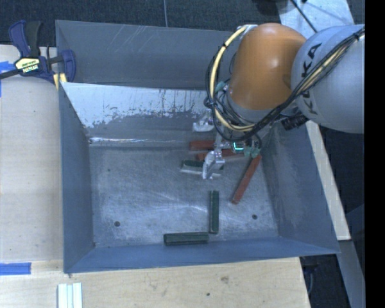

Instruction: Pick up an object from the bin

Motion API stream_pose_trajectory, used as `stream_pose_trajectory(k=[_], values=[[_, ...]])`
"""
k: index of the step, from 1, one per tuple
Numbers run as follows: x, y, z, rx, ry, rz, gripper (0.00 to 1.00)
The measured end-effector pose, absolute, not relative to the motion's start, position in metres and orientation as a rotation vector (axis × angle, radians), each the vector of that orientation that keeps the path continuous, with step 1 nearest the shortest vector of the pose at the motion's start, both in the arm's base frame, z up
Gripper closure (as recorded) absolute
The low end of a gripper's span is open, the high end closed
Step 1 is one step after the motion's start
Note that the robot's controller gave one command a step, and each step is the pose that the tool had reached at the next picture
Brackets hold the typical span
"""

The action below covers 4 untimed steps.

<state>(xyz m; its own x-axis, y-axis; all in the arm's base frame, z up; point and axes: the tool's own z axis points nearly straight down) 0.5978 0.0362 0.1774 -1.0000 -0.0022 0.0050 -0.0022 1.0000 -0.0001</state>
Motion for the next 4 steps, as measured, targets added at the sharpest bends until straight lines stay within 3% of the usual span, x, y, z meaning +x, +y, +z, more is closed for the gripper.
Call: stream_pose_trajectory(k=[1, 2, 3, 4], values=[[0.600, 0.036, 0.182, 0.003, -3.145, -0.001, 0.00], [0.618, 0.008, 0.142, 0.040, -3.148, 0.000, 0.00], [0.611, 0.021, 0.094, -0.106, -3.144, 0.000, 0.00], [0.618, 0.007, 0.079, 0.124, -3.165, -0.003, 1.00]])
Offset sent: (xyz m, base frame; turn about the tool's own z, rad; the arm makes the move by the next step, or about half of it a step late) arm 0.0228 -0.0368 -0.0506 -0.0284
